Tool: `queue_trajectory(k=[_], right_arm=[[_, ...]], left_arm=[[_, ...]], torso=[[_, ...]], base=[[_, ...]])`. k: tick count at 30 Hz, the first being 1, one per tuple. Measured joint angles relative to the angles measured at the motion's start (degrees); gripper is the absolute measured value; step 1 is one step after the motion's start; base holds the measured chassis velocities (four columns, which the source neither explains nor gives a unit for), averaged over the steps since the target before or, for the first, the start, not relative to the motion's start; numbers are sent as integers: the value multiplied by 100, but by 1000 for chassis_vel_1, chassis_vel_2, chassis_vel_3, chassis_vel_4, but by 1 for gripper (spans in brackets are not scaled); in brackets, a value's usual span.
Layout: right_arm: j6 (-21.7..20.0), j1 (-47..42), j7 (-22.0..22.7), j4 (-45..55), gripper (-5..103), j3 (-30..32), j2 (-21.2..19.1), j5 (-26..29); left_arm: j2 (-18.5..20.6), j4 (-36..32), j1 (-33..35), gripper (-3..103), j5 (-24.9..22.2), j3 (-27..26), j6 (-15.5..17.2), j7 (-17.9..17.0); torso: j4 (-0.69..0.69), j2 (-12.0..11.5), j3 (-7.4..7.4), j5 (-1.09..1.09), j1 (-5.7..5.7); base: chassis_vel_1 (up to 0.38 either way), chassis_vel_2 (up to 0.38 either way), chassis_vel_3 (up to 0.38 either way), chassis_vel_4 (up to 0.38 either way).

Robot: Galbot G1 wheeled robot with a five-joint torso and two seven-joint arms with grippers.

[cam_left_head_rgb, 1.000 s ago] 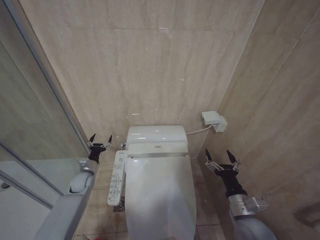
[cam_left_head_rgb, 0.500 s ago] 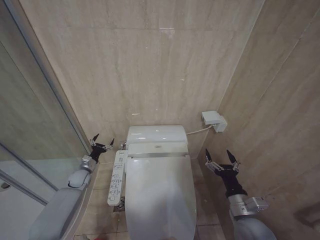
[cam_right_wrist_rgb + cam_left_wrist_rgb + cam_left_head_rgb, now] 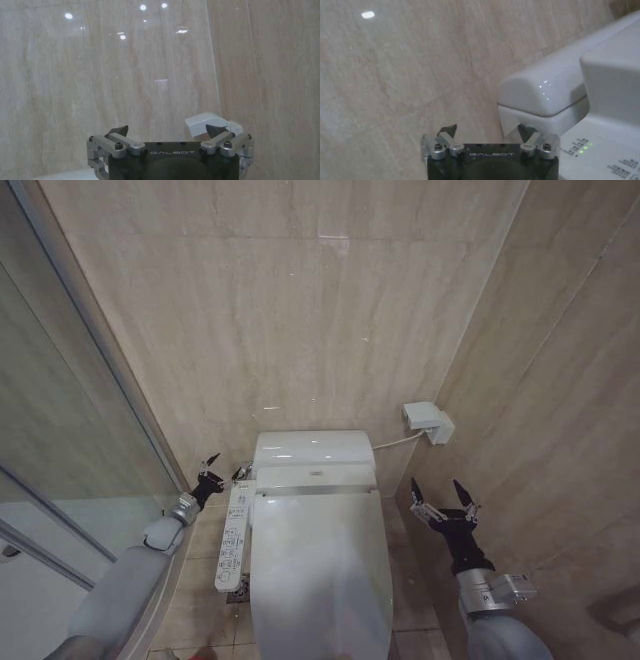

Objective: Open the toilet lid, clean the toilet bowl with a toilet brush, close the toilet lid, and flush.

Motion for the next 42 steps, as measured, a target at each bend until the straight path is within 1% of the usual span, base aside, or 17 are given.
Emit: queue_trajectory(k=[7,8,10,13,14,21,22,29,30,31,33,42], right_arm=[[0,0,0,0,100,0,0,0],[0,0,0,0,100,0,0,0],[0,0,0,0,100,0,0,0],[0,0,0,0,100,0,0,0],[0,0,0,0,100,0,0,0],[0,0,0,0,100,0,0,0],[0,0,0,0,100,0,0,0],[0,0,0,0,100,0,0,0],[0,0,0,0,100,0,0,0],[0,0,0,0,100,0,0,0],[0,1,0,0,100,0,0,0],[0,0,0,0,100,0,0,0]], left_arm=[[-87,82,-16,82,-1,-92,10,19],[-85,95,-22,55,-7,-122,11,56],[-56,124,-40,55,-11,-185,12,128],[-33,130,-47,55,-16,-218,7,137],[-31,130,-47,28,-18,-230,4,138],[-102,130,-3,28,-20,-290,-17,135],[-121,130,5,3,-18,-299,-20,136],[-198,124,17,3,-16,-311,-46,150],[-205,119,19,0,-15,-311,-51,156],[-212,110,22,0,-15,-312,-62,164],[-212,101,26,0,-15,-312,-69,167],[-84,88,49,0,-17,-307,-148,270]], torso=[[-1,0,0,-1,0],[-1,0,0,-1,0],[0,0,0,-1,0],[0,0,0,0,0],[1,0,0,0,0],[0,0,0,-1,0],[0,0,0,-1,0],[0,0,0,0,-1],[0,0,0,0,-1],[-2,0,0,-1,0],[-1,0,0,-1,1],[1,0,0,0,0]], base=[[0,0,0,0],[0,0,0,0],[0,0,0,0],[0,0,0,0],[0,0,0,0],[0,0,0,0],[0,0,0,0],[0,0,0,0],[0,0,0,0],[0,0,0,0],[0,0,0,0],[0,0,0,0]])
